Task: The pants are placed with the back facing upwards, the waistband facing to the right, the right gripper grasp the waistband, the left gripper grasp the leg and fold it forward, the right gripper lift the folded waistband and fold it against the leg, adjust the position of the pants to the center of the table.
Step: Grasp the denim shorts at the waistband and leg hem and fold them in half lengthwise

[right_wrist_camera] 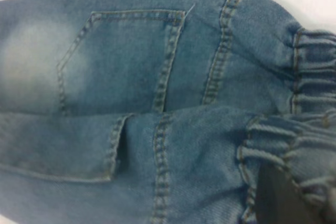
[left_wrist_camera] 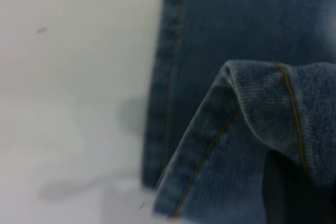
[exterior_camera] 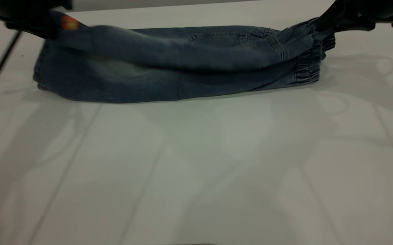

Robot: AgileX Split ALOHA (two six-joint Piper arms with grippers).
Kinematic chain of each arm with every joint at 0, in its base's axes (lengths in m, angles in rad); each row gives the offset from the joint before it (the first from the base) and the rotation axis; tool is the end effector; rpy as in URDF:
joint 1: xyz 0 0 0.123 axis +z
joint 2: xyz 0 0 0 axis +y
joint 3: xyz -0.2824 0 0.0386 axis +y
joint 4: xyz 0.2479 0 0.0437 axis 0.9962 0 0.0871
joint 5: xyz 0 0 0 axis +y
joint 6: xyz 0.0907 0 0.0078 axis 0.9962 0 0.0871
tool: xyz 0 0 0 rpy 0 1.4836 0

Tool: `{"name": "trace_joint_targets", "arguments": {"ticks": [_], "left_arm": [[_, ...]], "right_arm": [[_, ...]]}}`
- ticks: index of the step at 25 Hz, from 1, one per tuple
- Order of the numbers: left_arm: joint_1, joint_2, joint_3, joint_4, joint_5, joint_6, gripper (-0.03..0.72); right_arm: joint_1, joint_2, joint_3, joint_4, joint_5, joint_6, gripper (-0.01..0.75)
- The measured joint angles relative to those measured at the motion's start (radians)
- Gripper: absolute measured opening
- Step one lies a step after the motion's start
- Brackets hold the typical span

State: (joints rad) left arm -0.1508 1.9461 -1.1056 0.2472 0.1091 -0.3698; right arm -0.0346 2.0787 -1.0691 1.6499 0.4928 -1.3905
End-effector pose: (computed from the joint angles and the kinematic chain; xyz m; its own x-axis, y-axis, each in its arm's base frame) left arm 0.3926 -0.0572 0.1471 -0.7594 -0.0097 -0.6506 0.0393 0.9974 -0.0608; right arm 0.3924 0.0295 0.1025 -0.8143 0.2636 -0.5171 -0.0546 0.8522 0.5203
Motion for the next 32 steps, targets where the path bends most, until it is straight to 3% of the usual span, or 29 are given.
{"name": "trace_joint_targets", "arguments": {"ticks": [10, 13, 15, 18, 22, 25, 28, 32], "left_arm": [[-0.003, 0.164, -0.091, 0.034, -0.127, 0.006, 0.049], [-0.003, 0.176, -0.092, 0.039, -0.144, 0.006, 0.059], [-0.003, 0.176, -0.093, 0.054, -0.158, 0.006, 0.079], [-0.003, 0.176, -0.093, 0.094, -0.185, 0.006, 0.153], [0.002, 0.176, -0.096, 0.202, -0.208, 0.035, 0.323], [0.015, 0.176, -0.105, 0.229, -0.213, 0.062, 0.443], [0.021, 0.171, -0.126, 0.221, -0.162, 0.03, 0.515], [-0.006, 0.143, -0.143, 0.217, -0.044, -0.021, 0.534]], "right_arm": [[0.0, 0.05, -0.041, 0.15, -0.017, -0.214, 0.046], [0.0, 0.065, -0.046, 0.153, -0.026, -0.217, 0.084], [0.0, 0.067, -0.047, 0.153, -0.028, -0.218, 0.148], [0.0, 0.071, -0.061, 0.153, -0.029, -0.223, 0.299], [0.0, 0.071, -0.071, 0.156, -0.032, -0.223, 0.528], [-0.007, 0.071, -0.079, 0.156, -0.039, -0.208, 0.637], [-0.019, 0.071, -0.097, 0.157, -0.023, -0.164, 0.662], [-0.029, 0.072, -0.15, 0.154, 0.082, -0.111, 0.645]]}}
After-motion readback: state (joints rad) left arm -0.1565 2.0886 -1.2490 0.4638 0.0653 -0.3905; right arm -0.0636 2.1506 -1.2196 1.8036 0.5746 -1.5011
